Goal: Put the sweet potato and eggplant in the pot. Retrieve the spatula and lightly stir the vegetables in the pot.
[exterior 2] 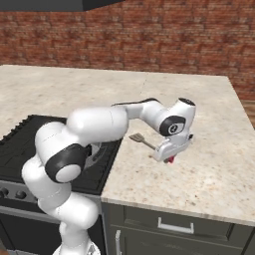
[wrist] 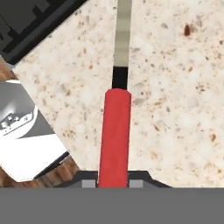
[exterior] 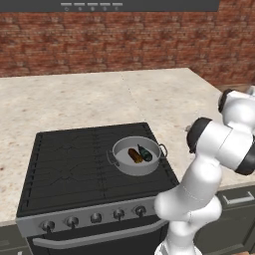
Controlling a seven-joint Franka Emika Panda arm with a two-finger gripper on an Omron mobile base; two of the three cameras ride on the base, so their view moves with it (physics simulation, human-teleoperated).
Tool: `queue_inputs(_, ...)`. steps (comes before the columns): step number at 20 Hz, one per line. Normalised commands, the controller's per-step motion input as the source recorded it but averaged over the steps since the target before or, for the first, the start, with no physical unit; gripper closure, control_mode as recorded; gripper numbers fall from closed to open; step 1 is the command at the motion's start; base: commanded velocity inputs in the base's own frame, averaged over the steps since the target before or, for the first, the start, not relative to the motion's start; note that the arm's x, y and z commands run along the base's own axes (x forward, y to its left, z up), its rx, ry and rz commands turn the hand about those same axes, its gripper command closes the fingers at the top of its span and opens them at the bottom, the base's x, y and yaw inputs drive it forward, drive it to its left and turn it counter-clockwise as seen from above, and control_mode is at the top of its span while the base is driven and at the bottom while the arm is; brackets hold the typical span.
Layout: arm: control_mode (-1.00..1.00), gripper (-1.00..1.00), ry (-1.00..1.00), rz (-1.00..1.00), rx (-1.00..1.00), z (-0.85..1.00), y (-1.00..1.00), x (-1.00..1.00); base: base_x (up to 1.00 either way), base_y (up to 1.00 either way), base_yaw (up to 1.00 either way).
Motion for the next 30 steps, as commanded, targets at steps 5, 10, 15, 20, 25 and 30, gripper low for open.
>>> queue_inputs(5,-1.0,1.0,-0.23,0.23,0.0,0.24,0.34,-0.02,0.0,0.0,0.0)
queue_inputs(10,-1.0,1.0,-0.22,0.15,0.0,0.04,0.37,-0.13,0.0,0.0,0.0)
queue_inputs(15,-1.0,1.0,-0.06,0.16,-0.03,0.02,0.74,0.03,0.0,0.0,0.0)
queue_inputs(20,-1.0,1.0,0.14,0.09,-0.14,0.3,0.77,0.22,0.0,0.0,0.0)
queue_inputs(25,-1.0,1.0,0.35,0.07,-0.2,0.45,0.45,0.47,0.0,0.0,0.0)
queue_inputs(30,-1.0,1.0,0.29,0.0,-0.08,0.36,0.07,0.51,0.0,0.0,0.0)
